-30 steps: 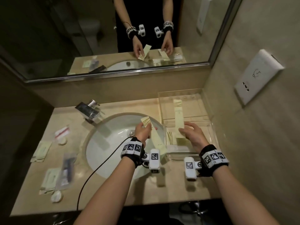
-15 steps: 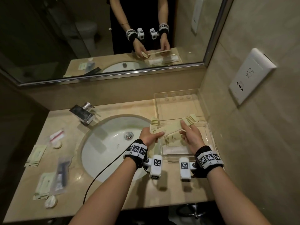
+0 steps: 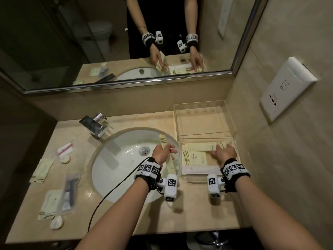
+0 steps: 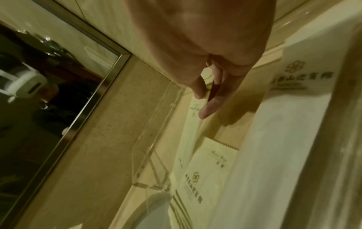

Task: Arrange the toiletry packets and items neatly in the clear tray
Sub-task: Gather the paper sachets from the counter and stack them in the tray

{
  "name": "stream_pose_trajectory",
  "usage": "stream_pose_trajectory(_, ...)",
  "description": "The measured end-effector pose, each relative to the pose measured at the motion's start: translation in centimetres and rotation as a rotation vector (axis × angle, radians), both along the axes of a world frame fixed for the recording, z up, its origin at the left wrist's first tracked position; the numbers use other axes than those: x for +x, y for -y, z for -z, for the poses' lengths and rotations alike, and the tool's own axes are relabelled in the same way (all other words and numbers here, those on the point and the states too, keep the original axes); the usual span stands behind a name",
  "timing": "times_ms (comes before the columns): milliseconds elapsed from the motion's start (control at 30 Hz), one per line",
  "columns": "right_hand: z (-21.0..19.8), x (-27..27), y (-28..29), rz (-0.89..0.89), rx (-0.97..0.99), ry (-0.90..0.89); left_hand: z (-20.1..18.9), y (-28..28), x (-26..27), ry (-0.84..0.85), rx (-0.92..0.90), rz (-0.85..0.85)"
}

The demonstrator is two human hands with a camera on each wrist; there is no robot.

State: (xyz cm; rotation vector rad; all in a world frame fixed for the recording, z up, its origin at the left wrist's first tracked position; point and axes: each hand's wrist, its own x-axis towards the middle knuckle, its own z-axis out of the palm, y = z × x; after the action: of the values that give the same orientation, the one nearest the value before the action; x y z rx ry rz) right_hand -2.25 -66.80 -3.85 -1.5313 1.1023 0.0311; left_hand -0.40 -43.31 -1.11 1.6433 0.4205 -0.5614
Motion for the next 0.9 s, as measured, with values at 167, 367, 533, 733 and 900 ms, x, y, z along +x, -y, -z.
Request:
stream_pose_trajectory(167, 0.3, 0.7, -0.3, -0.255, -0.279, -0.188, -0.2, -0.1, 0.3, -0.038, -0.121, -0.045)
stream_pose_trajectory(367, 0.6, 0.5, -0.6, -0.304, -0.361, -0.241, -0.1, -0.4, 0.7, 0.023, -0.149, -0.088)
stream_pose_trajectory(533, 0.2, 0.1, -1.0, -0.277, -0.395, -0.098, -0.3, -0.3, 1.0, 0.071, -0.221, -0.114)
stream_pose_trajectory(733, -2.4, 0.3, -2.9, -0.550, 0.010, 0.214, -0.8, 1.1, 1.5, 0.082, -0.258, -0.116)
stream_pose_trajectory(900, -3.3, -0.2, -2.3, -0.714, 0.183, 0.187, -1.0, 2.1, 1.4, 0.086, -0.354, -0.134)
